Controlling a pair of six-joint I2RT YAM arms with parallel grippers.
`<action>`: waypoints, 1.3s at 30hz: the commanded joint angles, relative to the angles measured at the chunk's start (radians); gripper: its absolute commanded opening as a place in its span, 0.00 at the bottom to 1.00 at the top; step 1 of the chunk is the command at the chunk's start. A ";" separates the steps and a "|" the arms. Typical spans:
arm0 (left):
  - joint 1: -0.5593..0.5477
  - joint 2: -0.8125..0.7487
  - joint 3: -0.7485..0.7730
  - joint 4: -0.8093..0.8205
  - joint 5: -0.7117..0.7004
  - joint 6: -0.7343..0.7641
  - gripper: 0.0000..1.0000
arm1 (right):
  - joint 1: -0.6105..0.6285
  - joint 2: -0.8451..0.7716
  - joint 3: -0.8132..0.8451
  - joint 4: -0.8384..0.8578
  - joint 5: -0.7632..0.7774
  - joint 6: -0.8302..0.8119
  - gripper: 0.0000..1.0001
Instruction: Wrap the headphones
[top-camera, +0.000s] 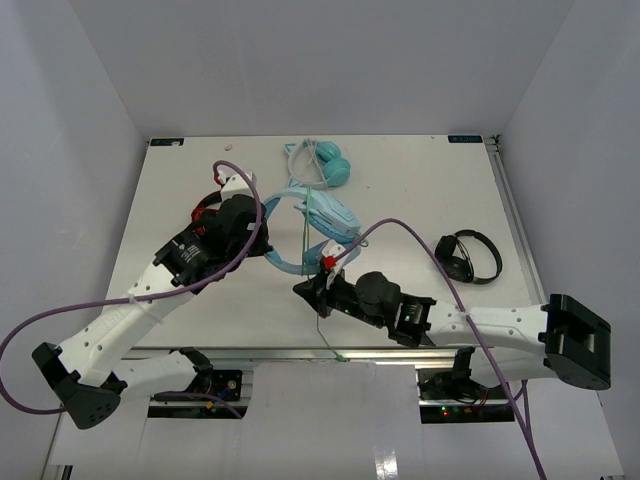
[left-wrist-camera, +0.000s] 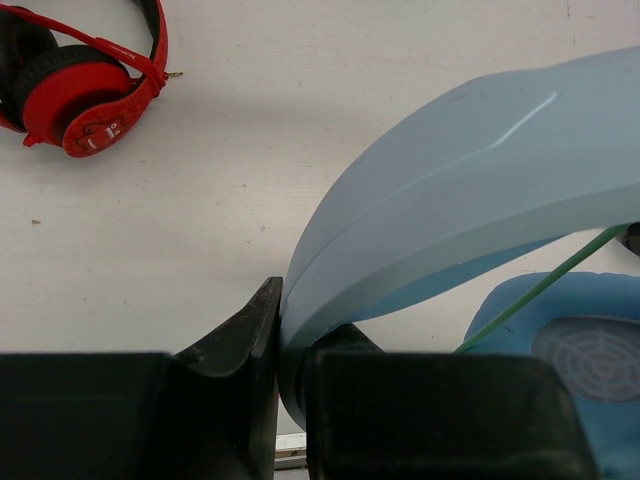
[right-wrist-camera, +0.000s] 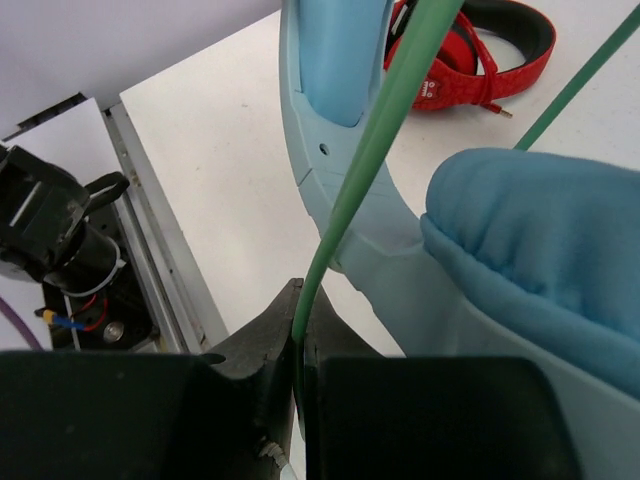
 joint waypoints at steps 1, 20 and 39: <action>0.005 -0.063 0.007 0.113 0.026 -0.092 0.00 | 0.033 0.042 -0.068 0.184 0.088 -0.042 0.10; 0.006 -0.102 -0.010 0.116 0.021 -0.112 0.00 | 0.069 0.202 -0.198 0.500 0.182 -0.060 0.18; 0.006 -0.132 -0.039 0.126 0.005 -0.115 0.00 | 0.069 0.571 -0.221 0.960 0.129 -0.045 0.20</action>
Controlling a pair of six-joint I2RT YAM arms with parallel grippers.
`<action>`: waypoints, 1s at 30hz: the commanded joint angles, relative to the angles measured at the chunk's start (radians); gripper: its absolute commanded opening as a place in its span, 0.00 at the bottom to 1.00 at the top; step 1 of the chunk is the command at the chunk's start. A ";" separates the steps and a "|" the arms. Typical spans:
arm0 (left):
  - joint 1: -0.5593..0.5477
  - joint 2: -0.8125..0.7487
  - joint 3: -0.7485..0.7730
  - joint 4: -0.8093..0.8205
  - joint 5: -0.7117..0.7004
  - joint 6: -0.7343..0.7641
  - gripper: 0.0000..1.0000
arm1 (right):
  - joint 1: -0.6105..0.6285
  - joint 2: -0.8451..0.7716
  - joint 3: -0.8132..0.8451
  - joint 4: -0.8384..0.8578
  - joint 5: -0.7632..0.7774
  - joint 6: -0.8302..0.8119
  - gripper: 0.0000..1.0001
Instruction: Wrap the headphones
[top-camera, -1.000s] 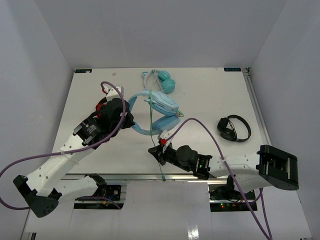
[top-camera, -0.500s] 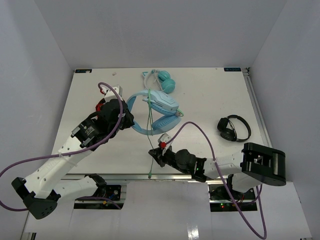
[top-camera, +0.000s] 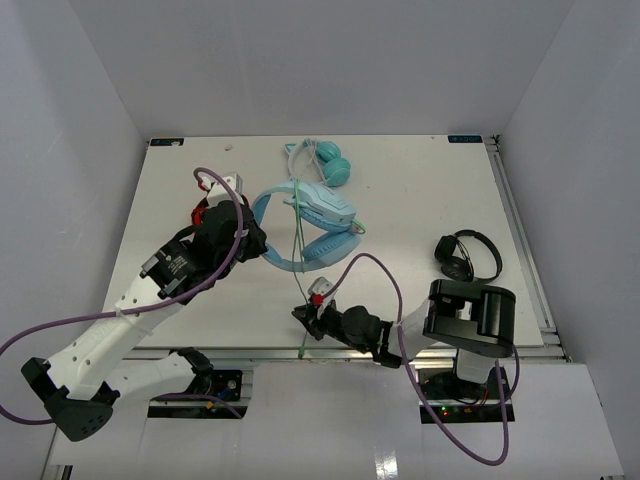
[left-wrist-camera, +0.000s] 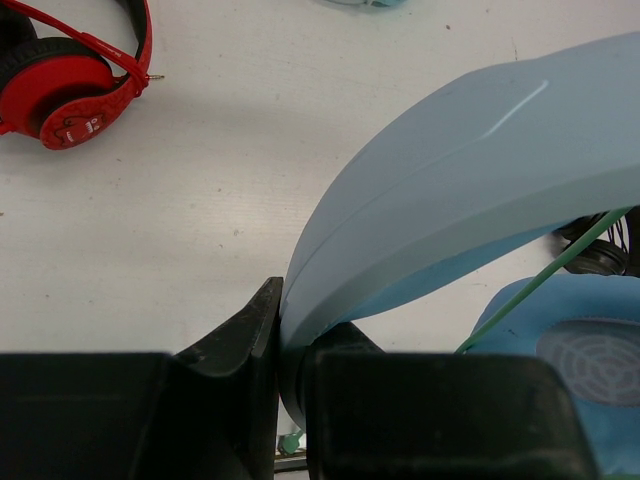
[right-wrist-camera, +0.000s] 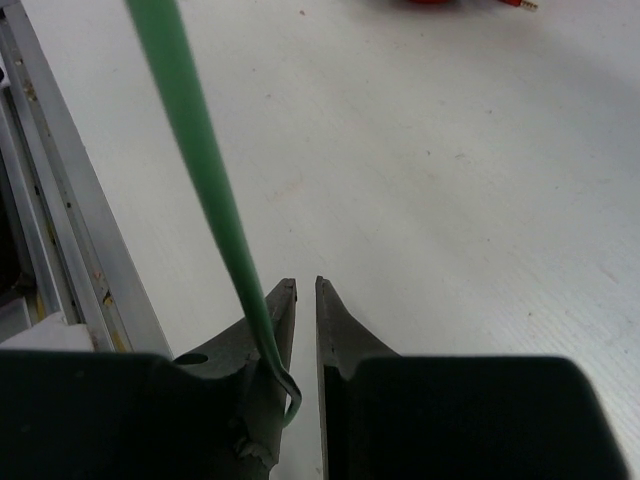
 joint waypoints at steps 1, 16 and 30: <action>0.002 -0.050 0.003 0.088 -0.004 -0.039 0.00 | 0.004 0.072 -0.019 0.279 0.012 0.028 0.20; 0.003 -0.066 0.001 0.087 -0.013 -0.037 0.00 | 0.026 0.216 -0.099 0.478 0.038 0.054 0.10; 0.003 -0.080 0.030 0.081 0.026 0.003 0.00 | 0.030 0.218 -0.205 0.640 0.024 0.022 0.08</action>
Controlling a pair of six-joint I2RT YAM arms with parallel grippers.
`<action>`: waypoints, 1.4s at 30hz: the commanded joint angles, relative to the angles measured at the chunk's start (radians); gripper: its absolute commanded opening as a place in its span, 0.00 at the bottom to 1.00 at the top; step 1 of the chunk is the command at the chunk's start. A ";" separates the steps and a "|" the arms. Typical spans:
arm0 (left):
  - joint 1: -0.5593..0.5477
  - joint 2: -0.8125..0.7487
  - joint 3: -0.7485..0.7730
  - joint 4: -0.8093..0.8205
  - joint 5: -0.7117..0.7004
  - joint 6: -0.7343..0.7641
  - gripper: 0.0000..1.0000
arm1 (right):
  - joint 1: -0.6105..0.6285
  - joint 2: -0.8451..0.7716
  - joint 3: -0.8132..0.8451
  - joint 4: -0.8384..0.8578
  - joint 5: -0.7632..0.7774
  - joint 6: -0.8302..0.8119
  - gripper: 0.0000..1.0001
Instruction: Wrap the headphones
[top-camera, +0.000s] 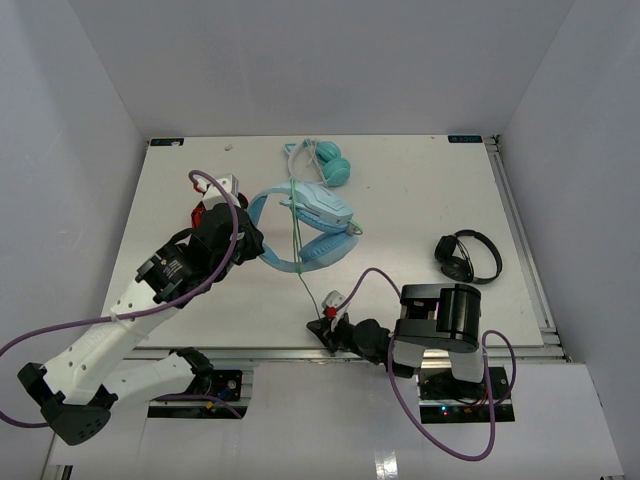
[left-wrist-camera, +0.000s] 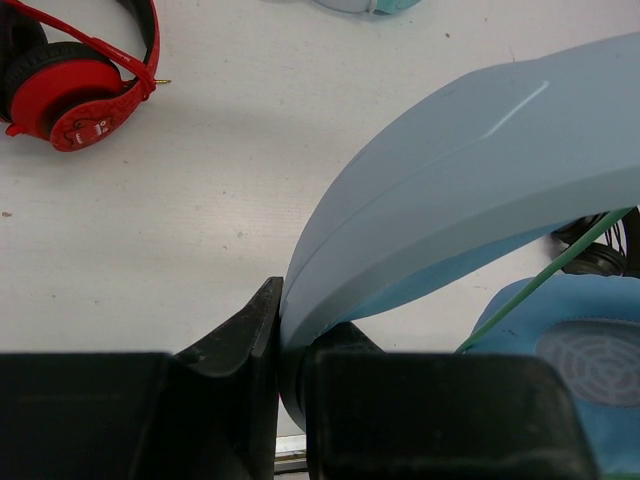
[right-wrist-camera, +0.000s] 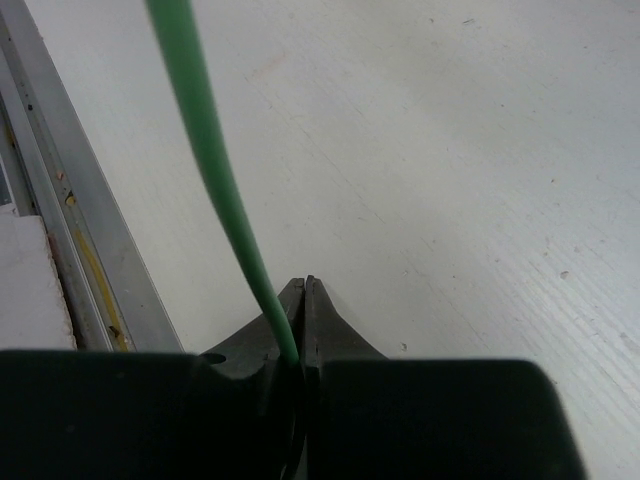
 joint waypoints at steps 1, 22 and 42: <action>0.003 -0.057 0.048 0.085 0.065 0.018 0.00 | 0.009 0.025 -0.070 0.389 0.031 -0.032 0.08; 0.001 -0.062 -0.037 0.067 0.807 0.781 0.00 | -0.295 -0.958 0.075 -0.902 -0.164 -0.078 0.08; -0.009 0.168 -0.133 0.156 0.073 1.044 0.00 | -0.418 -0.950 0.324 -1.309 -0.373 -0.060 0.08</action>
